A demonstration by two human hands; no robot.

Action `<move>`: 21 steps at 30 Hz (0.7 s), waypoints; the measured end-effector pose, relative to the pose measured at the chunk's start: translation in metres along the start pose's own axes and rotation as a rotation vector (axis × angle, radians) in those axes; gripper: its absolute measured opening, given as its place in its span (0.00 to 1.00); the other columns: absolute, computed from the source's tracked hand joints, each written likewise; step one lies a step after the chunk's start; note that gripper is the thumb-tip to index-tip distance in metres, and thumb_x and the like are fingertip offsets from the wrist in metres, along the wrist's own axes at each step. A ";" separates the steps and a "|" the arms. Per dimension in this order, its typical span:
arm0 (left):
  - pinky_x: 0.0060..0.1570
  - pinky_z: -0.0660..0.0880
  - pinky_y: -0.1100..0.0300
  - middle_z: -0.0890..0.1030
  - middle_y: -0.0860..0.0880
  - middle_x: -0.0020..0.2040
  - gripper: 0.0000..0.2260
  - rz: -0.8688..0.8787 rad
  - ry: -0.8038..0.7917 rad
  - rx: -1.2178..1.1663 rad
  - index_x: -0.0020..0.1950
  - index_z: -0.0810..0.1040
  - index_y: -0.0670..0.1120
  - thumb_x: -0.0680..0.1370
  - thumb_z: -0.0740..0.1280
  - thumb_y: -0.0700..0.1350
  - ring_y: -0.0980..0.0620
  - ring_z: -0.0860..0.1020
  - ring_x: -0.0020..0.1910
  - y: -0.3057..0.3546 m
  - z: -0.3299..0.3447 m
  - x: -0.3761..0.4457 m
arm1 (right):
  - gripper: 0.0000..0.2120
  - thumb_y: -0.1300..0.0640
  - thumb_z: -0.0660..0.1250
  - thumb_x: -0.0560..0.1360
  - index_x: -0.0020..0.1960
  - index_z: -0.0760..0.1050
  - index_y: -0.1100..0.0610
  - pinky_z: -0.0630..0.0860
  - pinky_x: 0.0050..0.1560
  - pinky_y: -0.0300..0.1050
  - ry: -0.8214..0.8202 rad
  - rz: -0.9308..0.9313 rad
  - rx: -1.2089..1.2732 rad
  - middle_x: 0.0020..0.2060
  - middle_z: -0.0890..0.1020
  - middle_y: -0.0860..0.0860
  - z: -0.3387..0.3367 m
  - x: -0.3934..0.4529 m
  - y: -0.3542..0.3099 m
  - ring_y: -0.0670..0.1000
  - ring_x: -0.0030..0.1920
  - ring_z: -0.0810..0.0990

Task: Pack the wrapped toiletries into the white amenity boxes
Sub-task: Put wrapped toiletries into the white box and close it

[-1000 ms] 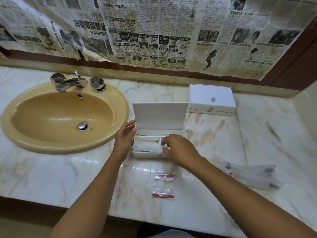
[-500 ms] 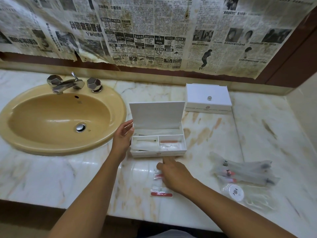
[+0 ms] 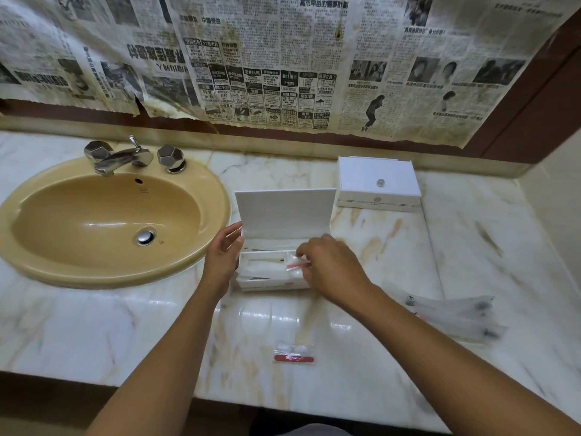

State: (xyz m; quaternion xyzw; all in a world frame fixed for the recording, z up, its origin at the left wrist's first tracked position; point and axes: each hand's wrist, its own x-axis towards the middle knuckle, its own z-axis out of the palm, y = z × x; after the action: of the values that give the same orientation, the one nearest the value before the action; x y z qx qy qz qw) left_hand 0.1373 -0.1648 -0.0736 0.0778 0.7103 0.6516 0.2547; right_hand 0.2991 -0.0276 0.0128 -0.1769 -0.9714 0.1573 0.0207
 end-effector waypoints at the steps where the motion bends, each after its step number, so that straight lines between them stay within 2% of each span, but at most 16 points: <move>1: 0.39 0.68 0.61 0.78 0.60 0.55 0.12 -0.001 0.000 0.005 0.62 0.76 0.55 0.81 0.64 0.42 0.69 0.76 0.43 0.000 0.000 0.000 | 0.12 0.64 0.63 0.73 0.53 0.80 0.56 0.73 0.49 0.48 -0.021 0.027 -0.035 0.47 0.81 0.52 -0.002 0.006 0.004 0.54 0.51 0.75; 6: 0.35 0.66 0.62 0.78 0.59 0.54 0.12 0.007 0.008 0.012 0.62 0.76 0.54 0.81 0.64 0.42 0.68 0.75 0.38 0.001 0.000 -0.001 | 0.12 0.70 0.63 0.71 0.50 0.80 0.58 0.76 0.45 0.46 -0.170 0.089 -0.133 0.45 0.80 0.55 0.002 0.022 0.015 0.55 0.42 0.77; 8: 0.36 0.66 0.61 0.78 0.60 0.54 0.12 0.007 0.008 0.012 0.63 0.76 0.53 0.81 0.64 0.42 0.70 0.75 0.37 0.000 0.000 -0.001 | 0.11 0.71 0.62 0.70 0.47 0.79 0.59 0.75 0.42 0.46 -0.190 0.067 -0.151 0.42 0.78 0.54 0.006 0.026 0.016 0.55 0.38 0.73; 11: 0.36 0.66 0.61 0.78 0.60 0.53 0.12 0.006 0.004 0.013 0.63 0.76 0.52 0.81 0.64 0.42 0.70 0.75 0.36 0.000 0.000 0.000 | 0.11 0.72 0.61 0.69 0.43 0.76 0.59 0.70 0.39 0.44 -0.212 0.029 -0.179 0.37 0.72 0.53 0.010 0.032 0.013 0.55 0.37 0.70; 14: 0.37 0.66 0.60 0.78 0.60 0.53 0.12 0.004 0.002 0.010 0.63 0.76 0.52 0.81 0.64 0.42 0.72 0.75 0.35 0.000 0.000 0.000 | 0.14 0.73 0.62 0.68 0.31 0.64 0.57 0.63 0.32 0.41 -0.236 -0.011 -0.232 0.30 0.66 0.52 0.015 0.035 0.010 0.55 0.36 0.69; 16: 0.37 0.66 0.59 0.78 0.61 0.53 0.12 0.002 0.001 0.008 0.62 0.76 0.53 0.81 0.64 0.42 0.72 0.75 0.35 0.000 0.000 0.000 | 0.19 0.75 0.61 0.67 0.29 0.57 0.56 0.56 0.27 0.41 -0.237 -0.045 -0.247 0.28 0.62 0.51 0.018 0.035 0.010 0.55 0.33 0.67; 19: 0.38 0.67 0.59 0.78 0.61 0.53 0.12 -0.003 -0.003 0.013 0.63 0.76 0.53 0.81 0.64 0.43 0.72 0.75 0.37 0.000 -0.001 0.000 | 0.20 0.75 0.60 0.67 0.29 0.55 0.56 0.54 0.26 0.40 -0.239 -0.060 -0.251 0.29 0.60 0.51 0.020 0.032 0.012 0.51 0.28 0.61; 21: 0.38 0.68 0.59 0.79 0.62 0.53 0.11 -0.006 -0.002 0.014 0.62 0.76 0.54 0.81 0.64 0.44 0.72 0.76 0.39 0.000 -0.001 0.000 | 0.20 0.75 0.61 0.67 0.29 0.55 0.56 0.56 0.27 0.41 -0.238 -0.060 -0.255 0.29 0.60 0.50 0.020 0.031 0.013 0.52 0.30 0.63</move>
State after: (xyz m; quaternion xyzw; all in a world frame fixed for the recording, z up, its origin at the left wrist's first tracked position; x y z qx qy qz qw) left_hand 0.1367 -0.1657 -0.0731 0.0779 0.7147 0.6459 0.2568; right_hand 0.2724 -0.0113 -0.0102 -0.1290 -0.9839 0.0520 -0.1123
